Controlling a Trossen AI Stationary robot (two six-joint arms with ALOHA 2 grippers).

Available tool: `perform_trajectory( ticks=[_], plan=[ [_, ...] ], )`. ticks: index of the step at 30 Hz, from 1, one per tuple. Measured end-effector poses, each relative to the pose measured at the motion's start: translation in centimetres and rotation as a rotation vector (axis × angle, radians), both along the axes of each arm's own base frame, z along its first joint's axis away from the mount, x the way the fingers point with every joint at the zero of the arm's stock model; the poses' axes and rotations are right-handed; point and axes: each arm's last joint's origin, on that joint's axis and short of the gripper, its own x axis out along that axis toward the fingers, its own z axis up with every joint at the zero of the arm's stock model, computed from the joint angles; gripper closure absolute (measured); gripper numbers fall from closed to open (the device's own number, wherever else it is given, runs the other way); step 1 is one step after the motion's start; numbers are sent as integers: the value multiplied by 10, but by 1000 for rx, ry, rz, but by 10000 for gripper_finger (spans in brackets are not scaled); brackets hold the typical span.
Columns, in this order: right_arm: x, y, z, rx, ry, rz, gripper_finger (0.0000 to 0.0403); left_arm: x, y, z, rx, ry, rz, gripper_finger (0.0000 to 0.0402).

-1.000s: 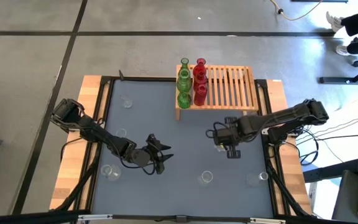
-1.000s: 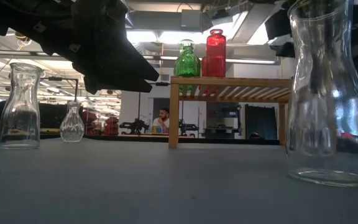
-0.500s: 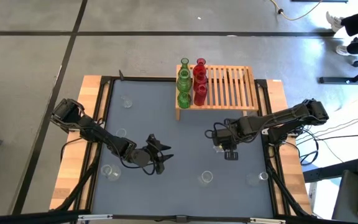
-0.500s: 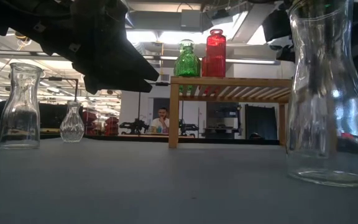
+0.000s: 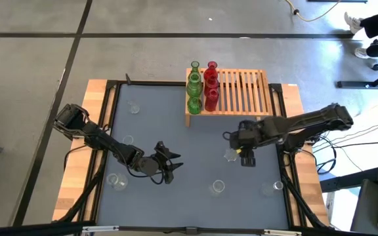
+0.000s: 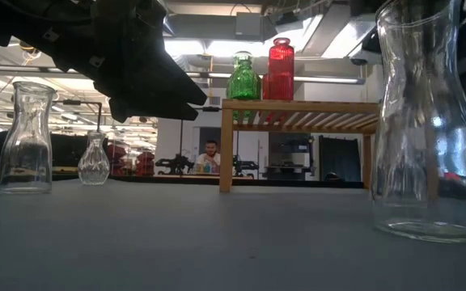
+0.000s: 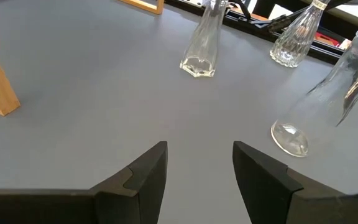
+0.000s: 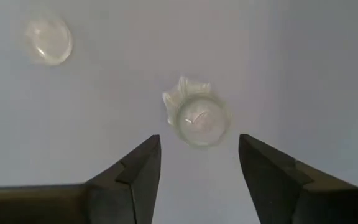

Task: Sort vases onto shelf
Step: Put the middle right transparent vase on the shelf

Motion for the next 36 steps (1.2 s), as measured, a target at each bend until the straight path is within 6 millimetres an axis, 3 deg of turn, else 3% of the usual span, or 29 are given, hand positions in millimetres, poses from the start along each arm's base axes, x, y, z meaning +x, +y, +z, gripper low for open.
perform_trajectory(
  ticks=[6, 18, 26, 36],
  plan=[
    [-29, -7, 14, 18, -142, -6, 201, 0, 0, 0, 0, 0, 0, 226],
    [-84, -20, -8, 122, -377, -119, 200, 0, 0, 0, 0, 0, 1, 226],
    [-87, -20, -24, 172, -467, -121, 201, 0, 0, 0, 4, -2, 9, 226],
    [-88, 4, -50, 95, -542, -8, 201, 0, 0, 0, 5, -3, 11, 226]
  ],
)
